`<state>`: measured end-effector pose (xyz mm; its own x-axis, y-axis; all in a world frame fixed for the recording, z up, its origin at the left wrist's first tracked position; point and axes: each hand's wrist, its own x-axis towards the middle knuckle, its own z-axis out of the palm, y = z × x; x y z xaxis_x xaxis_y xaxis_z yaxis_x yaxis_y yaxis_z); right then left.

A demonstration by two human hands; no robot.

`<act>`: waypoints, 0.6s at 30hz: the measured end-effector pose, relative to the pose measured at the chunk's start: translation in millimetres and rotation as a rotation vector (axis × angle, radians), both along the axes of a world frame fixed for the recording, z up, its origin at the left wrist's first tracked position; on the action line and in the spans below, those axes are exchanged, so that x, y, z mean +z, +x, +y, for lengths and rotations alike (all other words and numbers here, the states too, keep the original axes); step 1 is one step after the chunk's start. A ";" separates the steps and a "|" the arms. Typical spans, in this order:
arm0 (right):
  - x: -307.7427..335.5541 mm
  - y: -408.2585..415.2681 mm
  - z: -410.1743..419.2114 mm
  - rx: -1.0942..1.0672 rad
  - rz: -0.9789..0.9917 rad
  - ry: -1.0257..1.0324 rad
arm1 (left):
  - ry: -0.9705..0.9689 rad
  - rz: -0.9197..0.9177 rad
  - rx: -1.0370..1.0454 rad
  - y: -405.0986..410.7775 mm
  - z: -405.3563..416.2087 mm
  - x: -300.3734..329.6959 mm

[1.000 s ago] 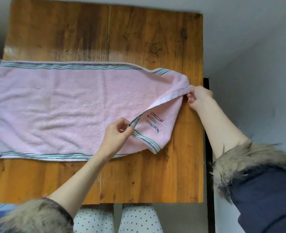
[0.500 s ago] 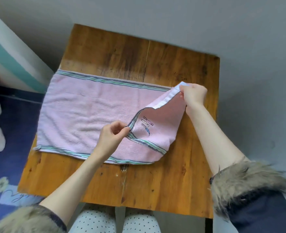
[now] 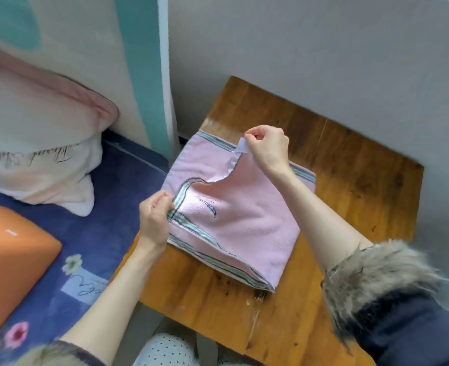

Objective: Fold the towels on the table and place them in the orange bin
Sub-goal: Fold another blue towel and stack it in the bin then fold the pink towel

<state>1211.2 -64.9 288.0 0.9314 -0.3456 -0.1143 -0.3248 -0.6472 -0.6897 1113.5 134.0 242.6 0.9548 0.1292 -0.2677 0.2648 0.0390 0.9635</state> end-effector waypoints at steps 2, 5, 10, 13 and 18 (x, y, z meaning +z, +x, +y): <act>-10.9 14.0 19.8 0.073 0.029 -0.011 | 0.086 0.054 0.048 1.6 15.9 -12.1; -30.8 29.6 35.1 0.174 0.132 0.020 | 0.280 0.242 0.087 1.8 33.3 -40.3; -72.2 29.0 21.4 0.219 0.264 -0.020 | 0.440 0.496 -0.046 3.3 41.9 -81.8; -107.2 16.6 -4.2 0.257 0.368 -0.210 | 0.490 0.497 -0.109 3.7 35.0 -86.6; -134.7 -14.7 -36.9 0.366 0.580 -0.362 | 0.577 0.472 -0.160 10.2 29.1 -95.3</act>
